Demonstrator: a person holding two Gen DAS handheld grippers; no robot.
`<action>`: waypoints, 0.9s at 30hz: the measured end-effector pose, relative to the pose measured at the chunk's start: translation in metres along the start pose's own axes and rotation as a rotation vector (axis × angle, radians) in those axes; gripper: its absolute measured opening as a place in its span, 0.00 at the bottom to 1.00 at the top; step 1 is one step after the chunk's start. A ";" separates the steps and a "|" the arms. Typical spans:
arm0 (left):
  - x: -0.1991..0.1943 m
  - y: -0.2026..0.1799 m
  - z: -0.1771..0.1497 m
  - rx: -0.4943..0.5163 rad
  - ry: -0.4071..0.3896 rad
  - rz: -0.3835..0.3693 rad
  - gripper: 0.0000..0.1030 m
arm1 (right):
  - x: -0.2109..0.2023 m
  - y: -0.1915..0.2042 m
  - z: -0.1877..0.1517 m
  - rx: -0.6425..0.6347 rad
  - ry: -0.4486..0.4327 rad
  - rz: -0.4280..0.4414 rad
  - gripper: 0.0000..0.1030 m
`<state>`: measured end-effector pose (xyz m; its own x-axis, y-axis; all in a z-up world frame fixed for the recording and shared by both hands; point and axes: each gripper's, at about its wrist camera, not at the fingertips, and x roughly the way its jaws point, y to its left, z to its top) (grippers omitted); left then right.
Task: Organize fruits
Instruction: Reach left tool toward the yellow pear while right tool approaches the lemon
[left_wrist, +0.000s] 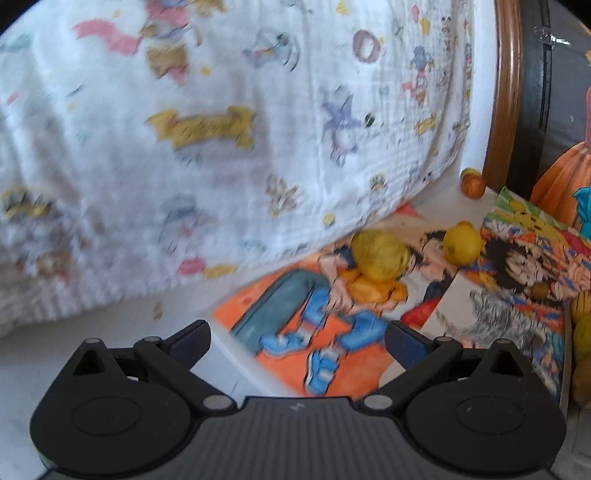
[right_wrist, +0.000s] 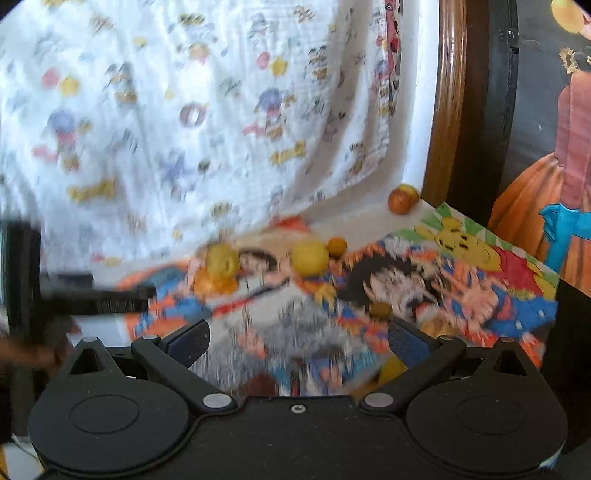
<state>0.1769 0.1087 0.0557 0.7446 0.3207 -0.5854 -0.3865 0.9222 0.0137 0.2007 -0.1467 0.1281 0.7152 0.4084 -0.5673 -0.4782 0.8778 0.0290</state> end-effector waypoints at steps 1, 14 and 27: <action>0.002 -0.002 0.003 0.005 -0.008 -0.007 1.00 | 0.005 -0.005 0.011 0.020 -0.004 0.015 1.00; 0.068 -0.021 0.035 -0.044 -0.015 -0.073 1.00 | 0.138 -0.048 0.086 0.252 0.032 0.152 0.99; 0.127 -0.047 0.043 -0.251 0.019 -0.125 0.99 | 0.259 -0.100 0.061 0.529 0.117 0.144 0.85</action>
<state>0.3130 0.1156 0.0157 0.7855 0.2013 -0.5852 -0.4166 0.8713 -0.2594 0.4648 -0.1138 0.0279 0.5857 0.5298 -0.6135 -0.2244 0.8333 0.5053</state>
